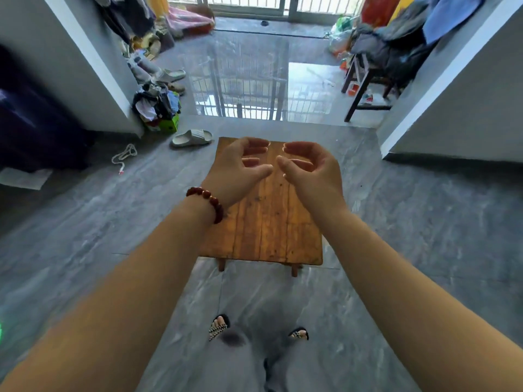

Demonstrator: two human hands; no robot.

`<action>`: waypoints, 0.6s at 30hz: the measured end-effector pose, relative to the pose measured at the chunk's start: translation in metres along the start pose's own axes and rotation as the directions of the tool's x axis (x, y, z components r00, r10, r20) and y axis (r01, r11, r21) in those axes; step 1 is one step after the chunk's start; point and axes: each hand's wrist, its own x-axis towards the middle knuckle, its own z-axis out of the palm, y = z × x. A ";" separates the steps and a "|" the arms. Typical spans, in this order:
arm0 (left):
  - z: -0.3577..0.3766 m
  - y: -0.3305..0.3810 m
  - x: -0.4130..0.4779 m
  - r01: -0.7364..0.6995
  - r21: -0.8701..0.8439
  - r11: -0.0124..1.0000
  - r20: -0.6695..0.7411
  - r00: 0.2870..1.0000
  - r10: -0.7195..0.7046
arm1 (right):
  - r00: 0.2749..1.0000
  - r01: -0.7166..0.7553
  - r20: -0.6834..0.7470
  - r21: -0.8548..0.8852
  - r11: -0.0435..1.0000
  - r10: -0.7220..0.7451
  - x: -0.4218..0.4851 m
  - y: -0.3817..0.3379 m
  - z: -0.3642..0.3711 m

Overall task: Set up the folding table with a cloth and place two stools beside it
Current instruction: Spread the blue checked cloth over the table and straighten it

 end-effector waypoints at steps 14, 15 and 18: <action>-0.081 0.069 -0.031 -0.189 0.035 0.981 0.041 0.981 0.188 | 0.979 0.108 -0.180 0.040 0.993 -0.099 -0.045 -0.091 0.032; -0.085 0.071 -0.032 -0.194 0.030 0.981 0.038 0.980 0.193 | 0.976 0.116 -0.192 0.035 0.993 -0.107 -0.046 -0.095 0.035; -0.093 0.075 -0.040 -0.213 0.012 0.977 0.050 0.976 0.212 | 0.967 0.134 -0.222 0.019 0.991 -0.127 -0.050 -0.104 0.041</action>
